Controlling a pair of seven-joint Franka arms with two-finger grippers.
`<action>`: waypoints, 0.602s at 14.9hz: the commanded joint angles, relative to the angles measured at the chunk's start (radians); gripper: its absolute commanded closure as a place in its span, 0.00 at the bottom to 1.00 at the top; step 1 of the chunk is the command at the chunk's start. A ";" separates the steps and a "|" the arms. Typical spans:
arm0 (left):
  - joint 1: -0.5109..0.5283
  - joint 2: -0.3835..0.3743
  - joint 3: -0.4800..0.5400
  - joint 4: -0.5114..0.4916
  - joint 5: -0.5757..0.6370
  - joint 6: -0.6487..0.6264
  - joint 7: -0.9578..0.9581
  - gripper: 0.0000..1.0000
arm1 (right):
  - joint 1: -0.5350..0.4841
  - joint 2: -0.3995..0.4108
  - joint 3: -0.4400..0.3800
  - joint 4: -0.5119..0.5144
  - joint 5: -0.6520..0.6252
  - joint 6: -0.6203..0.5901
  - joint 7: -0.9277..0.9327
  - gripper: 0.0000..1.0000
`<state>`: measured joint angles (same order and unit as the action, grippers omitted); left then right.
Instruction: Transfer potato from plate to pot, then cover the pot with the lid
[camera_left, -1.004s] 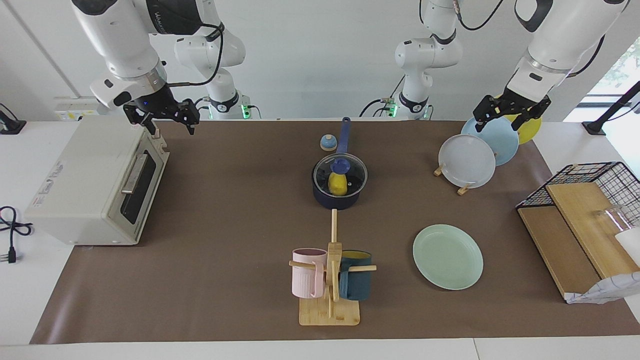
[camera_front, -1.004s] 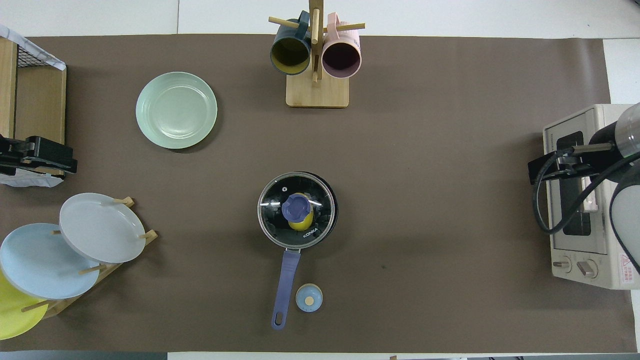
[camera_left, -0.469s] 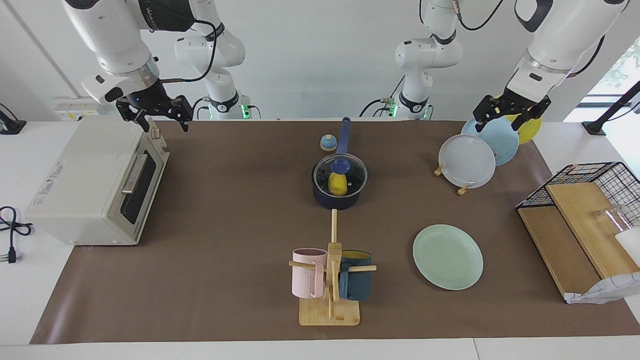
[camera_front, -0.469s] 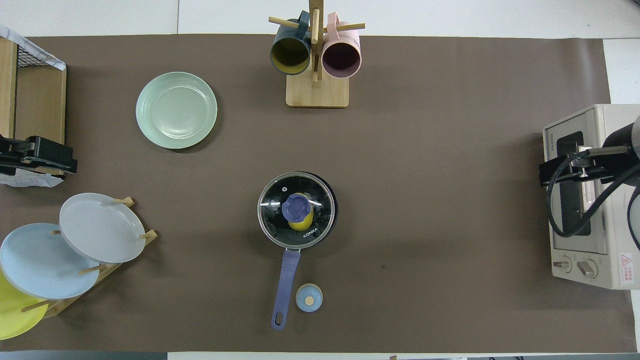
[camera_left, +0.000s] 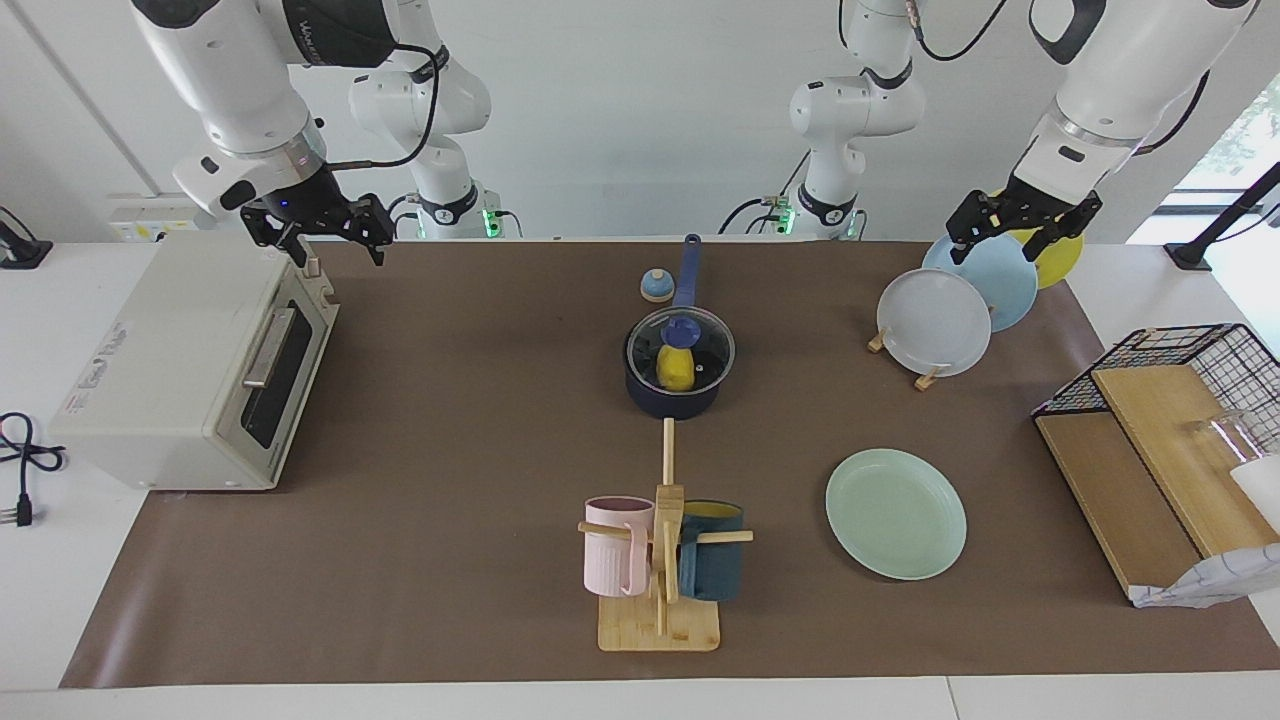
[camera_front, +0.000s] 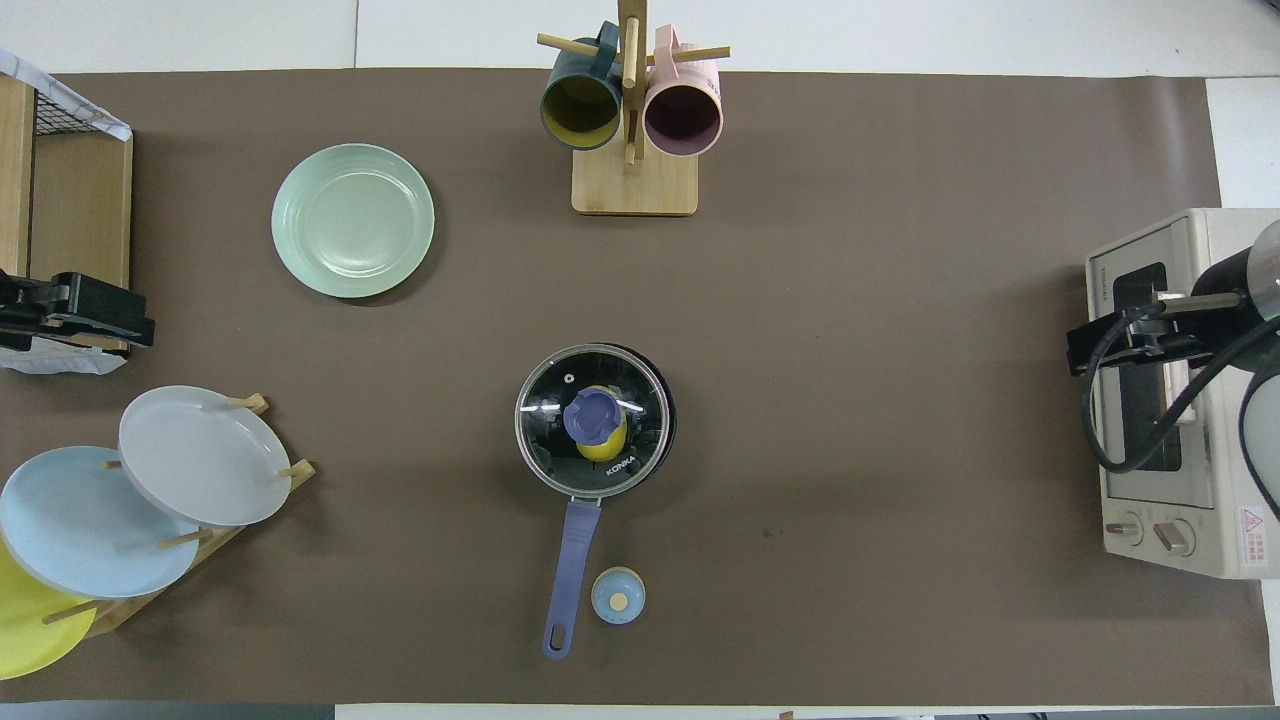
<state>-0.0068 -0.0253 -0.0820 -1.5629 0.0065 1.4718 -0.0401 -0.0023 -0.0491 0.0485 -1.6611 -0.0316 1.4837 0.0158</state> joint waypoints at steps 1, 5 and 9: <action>0.016 -0.018 -0.009 -0.012 -0.013 -0.004 -0.007 0.00 | -0.018 0.029 0.014 0.044 0.009 -0.019 -0.025 0.00; 0.016 -0.018 -0.009 -0.012 -0.013 -0.004 -0.007 0.00 | -0.018 0.048 0.005 0.087 0.016 -0.048 -0.025 0.00; 0.016 -0.018 -0.009 -0.012 -0.013 -0.004 -0.009 0.00 | -0.018 0.072 -0.021 0.116 0.019 -0.071 -0.027 0.00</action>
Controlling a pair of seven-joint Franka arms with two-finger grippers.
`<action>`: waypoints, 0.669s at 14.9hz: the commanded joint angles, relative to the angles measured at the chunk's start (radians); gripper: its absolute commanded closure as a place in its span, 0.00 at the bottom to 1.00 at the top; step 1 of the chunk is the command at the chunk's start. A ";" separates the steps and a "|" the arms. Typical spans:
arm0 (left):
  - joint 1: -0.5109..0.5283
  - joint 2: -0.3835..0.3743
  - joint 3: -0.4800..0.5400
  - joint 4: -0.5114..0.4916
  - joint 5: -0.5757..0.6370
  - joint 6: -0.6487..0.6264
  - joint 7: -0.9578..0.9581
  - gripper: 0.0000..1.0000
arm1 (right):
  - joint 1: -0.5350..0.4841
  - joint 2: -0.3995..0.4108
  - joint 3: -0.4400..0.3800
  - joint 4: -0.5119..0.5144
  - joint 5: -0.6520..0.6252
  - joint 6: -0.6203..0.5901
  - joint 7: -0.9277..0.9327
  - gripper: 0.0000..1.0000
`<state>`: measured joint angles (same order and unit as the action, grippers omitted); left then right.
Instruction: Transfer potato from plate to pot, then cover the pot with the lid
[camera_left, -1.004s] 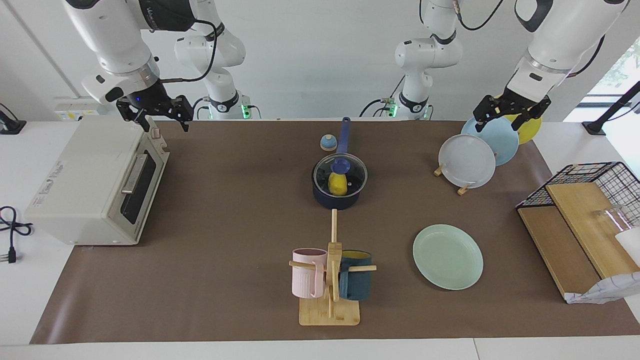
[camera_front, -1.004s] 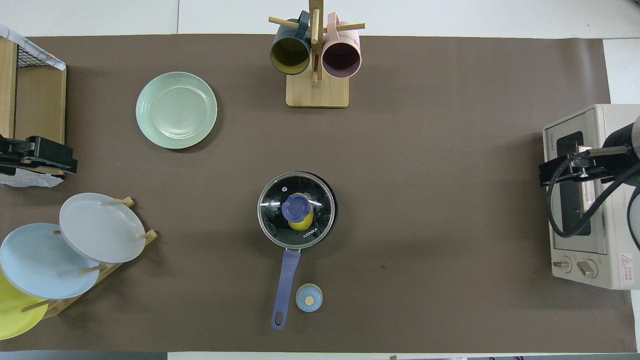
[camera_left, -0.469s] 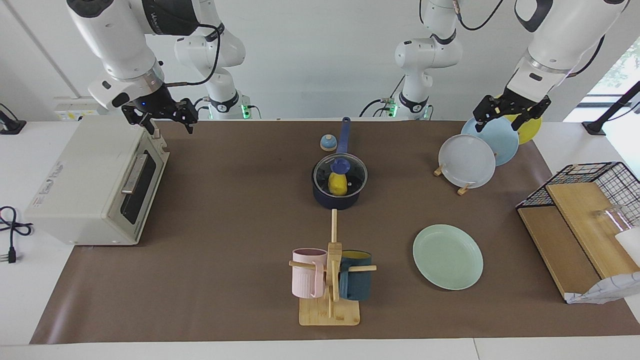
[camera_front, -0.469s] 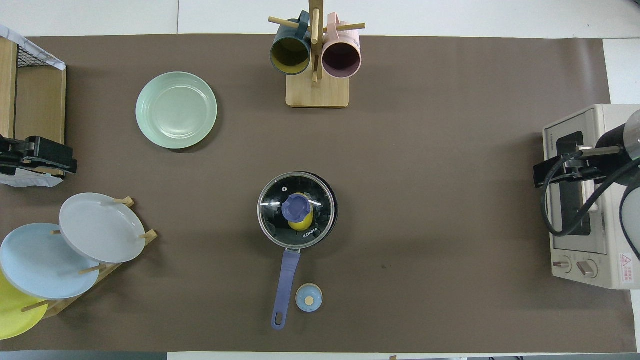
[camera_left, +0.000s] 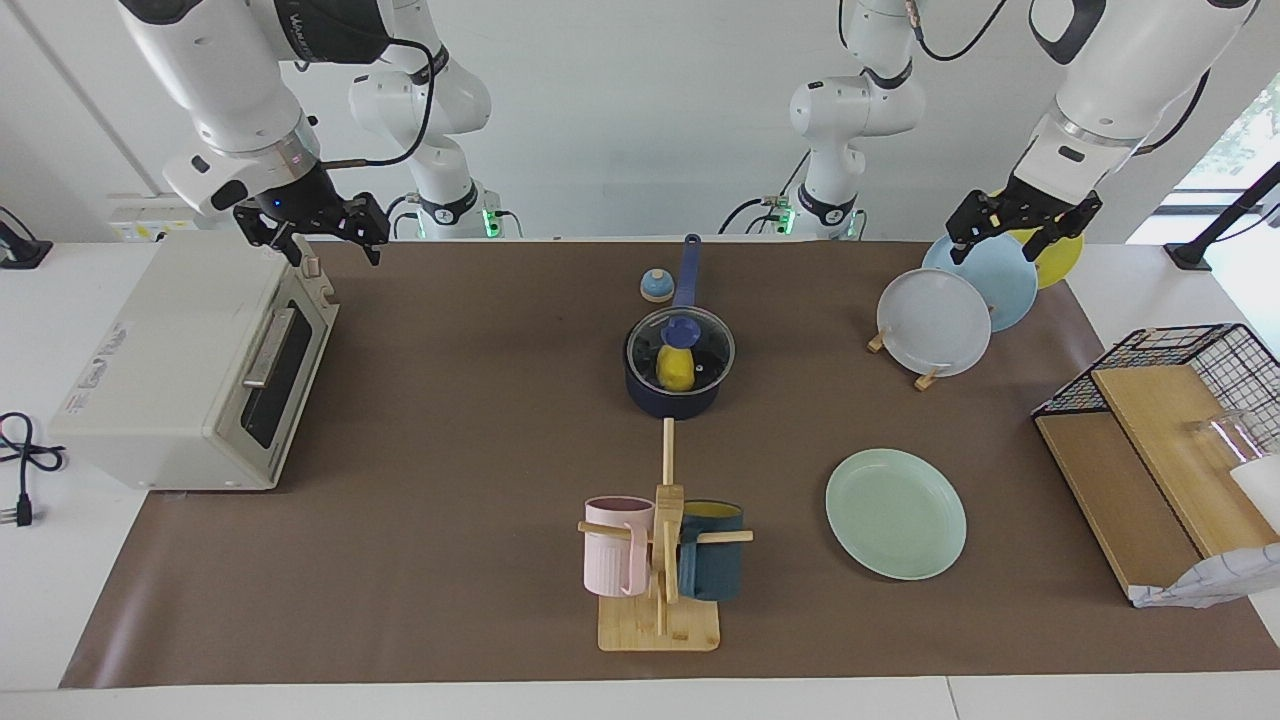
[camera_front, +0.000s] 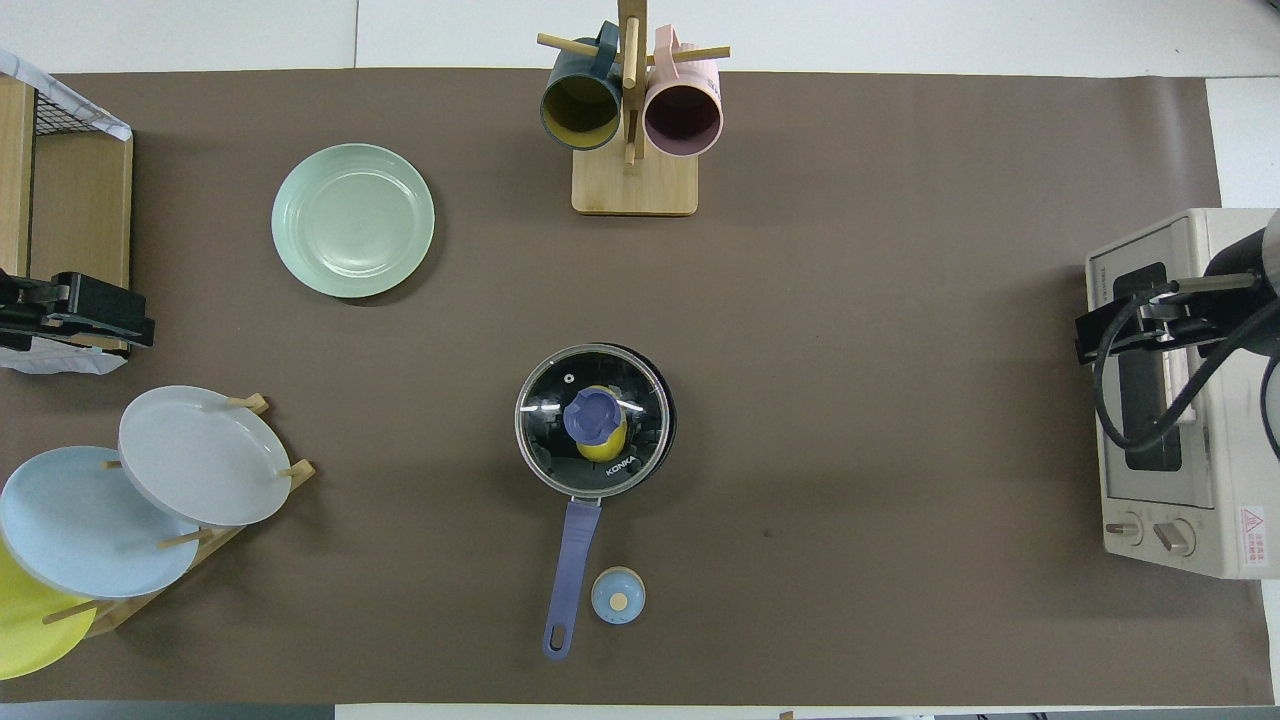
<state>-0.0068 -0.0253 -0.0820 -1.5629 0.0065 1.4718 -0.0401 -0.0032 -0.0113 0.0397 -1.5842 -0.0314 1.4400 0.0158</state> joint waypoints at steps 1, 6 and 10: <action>0.018 -0.018 -0.009 -0.011 -0.013 -0.004 -0.007 0.00 | -0.017 0.036 -0.014 0.039 0.019 -0.029 -0.027 0.00; 0.016 -0.018 -0.009 -0.012 -0.013 -0.004 -0.007 0.00 | -0.015 0.057 -0.006 0.049 0.016 -0.039 -0.025 0.00; 0.016 -0.018 -0.009 -0.012 -0.013 -0.004 -0.007 0.00 | -0.020 0.059 -0.012 0.052 0.016 -0.015 -0.025 0.00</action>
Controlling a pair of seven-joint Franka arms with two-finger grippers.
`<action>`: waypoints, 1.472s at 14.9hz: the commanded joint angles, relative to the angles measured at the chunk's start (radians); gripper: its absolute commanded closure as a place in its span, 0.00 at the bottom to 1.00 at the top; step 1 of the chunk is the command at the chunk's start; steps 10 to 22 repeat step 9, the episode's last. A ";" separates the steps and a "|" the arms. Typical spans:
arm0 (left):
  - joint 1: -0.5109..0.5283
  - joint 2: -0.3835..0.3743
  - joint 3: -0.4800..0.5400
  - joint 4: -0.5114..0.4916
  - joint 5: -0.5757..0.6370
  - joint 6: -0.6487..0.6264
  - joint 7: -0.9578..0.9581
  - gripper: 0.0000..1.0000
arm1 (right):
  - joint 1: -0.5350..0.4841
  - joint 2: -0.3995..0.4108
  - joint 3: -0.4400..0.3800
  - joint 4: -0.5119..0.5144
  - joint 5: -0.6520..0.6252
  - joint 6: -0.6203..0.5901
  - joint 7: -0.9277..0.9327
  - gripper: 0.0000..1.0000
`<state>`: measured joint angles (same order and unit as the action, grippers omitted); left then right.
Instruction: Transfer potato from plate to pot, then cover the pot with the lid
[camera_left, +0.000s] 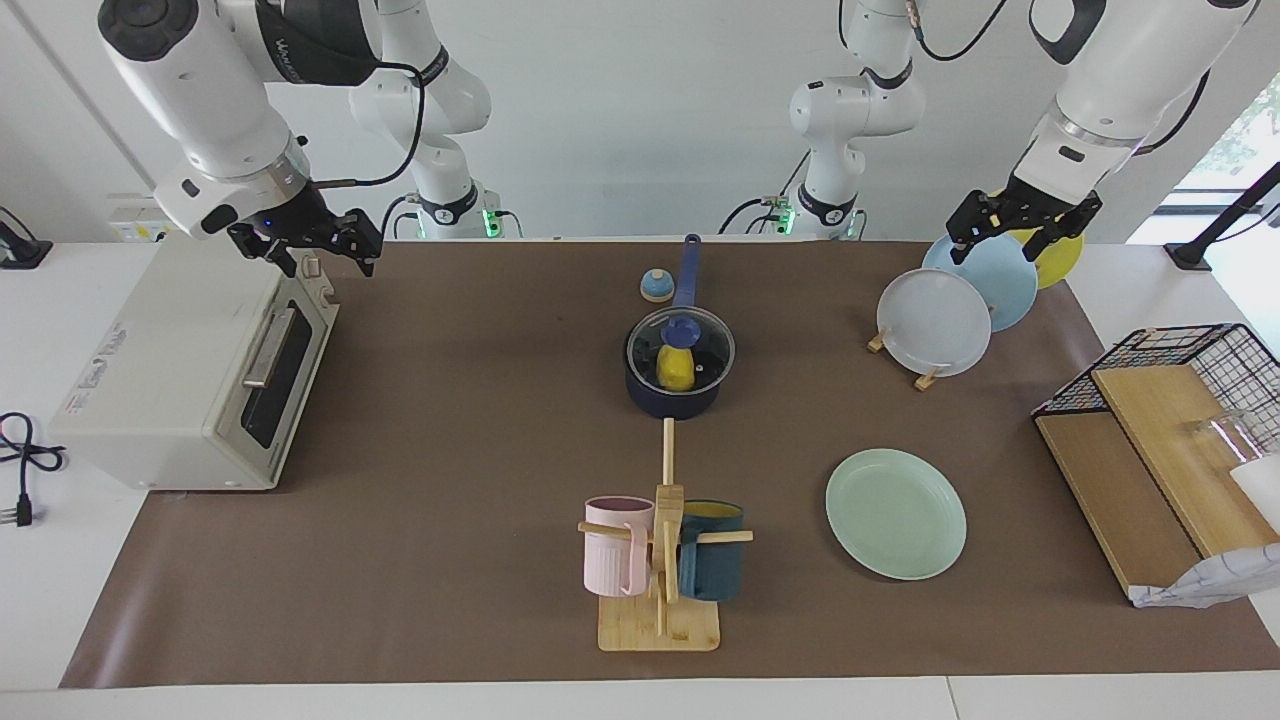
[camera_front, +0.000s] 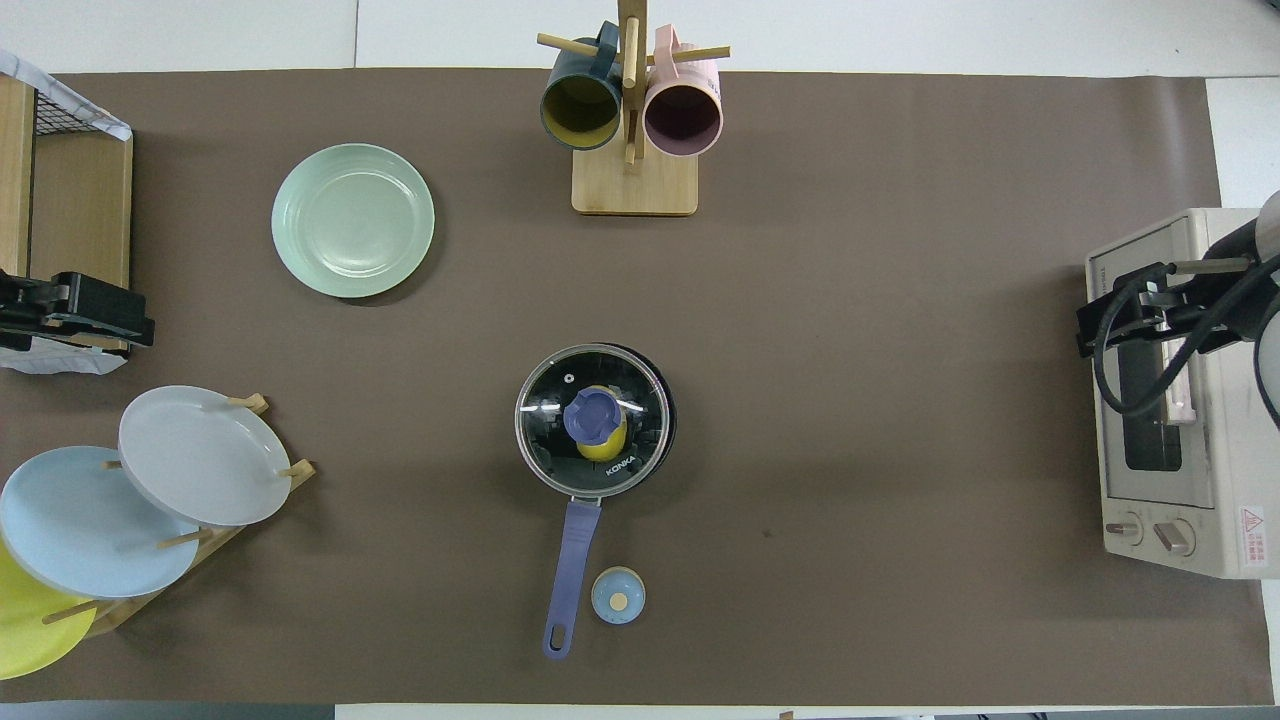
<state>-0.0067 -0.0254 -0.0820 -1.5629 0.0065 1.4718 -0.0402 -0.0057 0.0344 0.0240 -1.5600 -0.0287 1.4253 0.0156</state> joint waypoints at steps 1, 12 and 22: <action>0.016 -0.018 -0.009 -0.012 -0.013 -0.004 -0.009 0.00 | -0.017 0.013 0.004 0.028 0.013 0.006 -0.025 0.00; 0.016 -0.018 -0.009 -0.012 -0.013 -0.004 -0.007 0.00 | -0.020 0.007 -0.006 0.026 0.010 0.017 -0.025 0.00; 0.016 -0.018 -0.009 -0.012 -0.013 -0.004 -0.007 0.00 | -0.020 0.007 -0.006 0.026 0.010 0.017 -0.025 0.00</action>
